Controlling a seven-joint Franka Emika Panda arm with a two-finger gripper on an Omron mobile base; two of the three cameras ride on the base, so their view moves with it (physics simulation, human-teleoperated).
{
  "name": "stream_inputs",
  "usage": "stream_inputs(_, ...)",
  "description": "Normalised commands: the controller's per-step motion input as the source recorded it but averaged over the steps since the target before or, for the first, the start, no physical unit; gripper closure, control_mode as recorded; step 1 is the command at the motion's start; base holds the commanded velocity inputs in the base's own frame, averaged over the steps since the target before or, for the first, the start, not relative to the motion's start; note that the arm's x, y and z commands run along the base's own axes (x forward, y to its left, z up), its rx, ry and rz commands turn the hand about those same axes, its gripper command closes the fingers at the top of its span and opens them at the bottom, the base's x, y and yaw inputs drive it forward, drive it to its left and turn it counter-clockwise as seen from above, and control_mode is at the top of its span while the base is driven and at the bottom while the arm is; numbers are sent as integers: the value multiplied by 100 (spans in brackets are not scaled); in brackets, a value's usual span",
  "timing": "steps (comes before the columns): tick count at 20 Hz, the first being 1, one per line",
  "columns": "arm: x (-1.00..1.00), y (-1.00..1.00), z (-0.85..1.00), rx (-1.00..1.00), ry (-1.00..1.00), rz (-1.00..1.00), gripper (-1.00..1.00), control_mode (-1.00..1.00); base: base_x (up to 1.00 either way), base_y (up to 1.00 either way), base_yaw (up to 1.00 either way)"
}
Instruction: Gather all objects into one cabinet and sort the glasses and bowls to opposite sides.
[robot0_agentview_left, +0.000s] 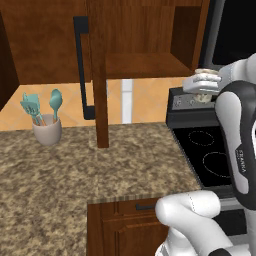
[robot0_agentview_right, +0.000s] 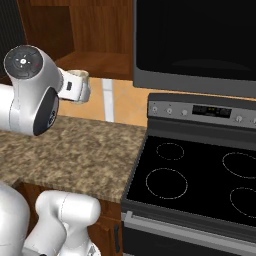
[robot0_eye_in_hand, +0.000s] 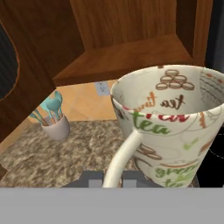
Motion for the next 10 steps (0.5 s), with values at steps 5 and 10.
stream_inputs(5,0,0,0,0,0,0,100,100,-67,-56,8)
stream_inputs(10,0,0,0,0,0,0,100,100,-80,-74,1)
